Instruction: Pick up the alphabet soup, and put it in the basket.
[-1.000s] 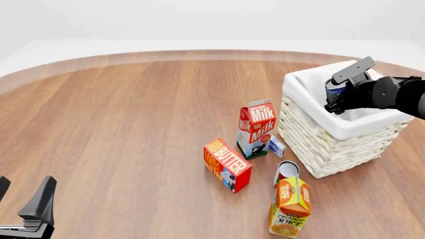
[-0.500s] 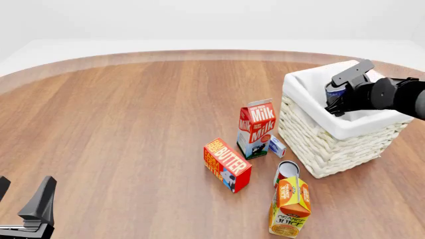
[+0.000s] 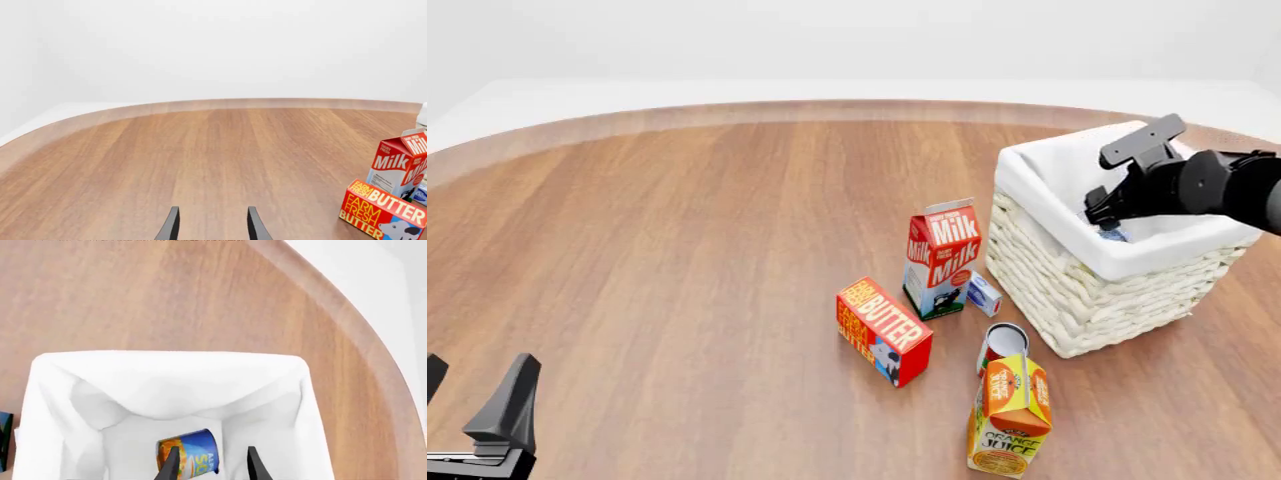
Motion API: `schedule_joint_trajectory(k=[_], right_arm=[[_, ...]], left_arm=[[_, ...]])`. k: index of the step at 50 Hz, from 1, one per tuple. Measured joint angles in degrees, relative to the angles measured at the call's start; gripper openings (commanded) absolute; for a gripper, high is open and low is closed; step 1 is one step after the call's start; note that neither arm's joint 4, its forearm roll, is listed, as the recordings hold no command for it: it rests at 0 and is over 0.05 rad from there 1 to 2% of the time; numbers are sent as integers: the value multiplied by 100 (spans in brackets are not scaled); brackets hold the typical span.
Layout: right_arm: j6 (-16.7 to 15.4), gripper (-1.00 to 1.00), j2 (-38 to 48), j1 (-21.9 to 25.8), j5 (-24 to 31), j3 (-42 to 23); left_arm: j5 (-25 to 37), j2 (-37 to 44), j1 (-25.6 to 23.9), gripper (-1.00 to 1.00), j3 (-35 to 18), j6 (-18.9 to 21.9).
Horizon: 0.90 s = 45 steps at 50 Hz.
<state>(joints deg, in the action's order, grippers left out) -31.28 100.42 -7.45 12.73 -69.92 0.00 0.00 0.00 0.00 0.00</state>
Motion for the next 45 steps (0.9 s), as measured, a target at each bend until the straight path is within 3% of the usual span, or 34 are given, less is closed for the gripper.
schedule_joint_trajectory(k=[45], right_arm=[[260, 100, -1089, -57, -387, 742]], left_arm=[[0, 0, 0, 100, 0, 0]])
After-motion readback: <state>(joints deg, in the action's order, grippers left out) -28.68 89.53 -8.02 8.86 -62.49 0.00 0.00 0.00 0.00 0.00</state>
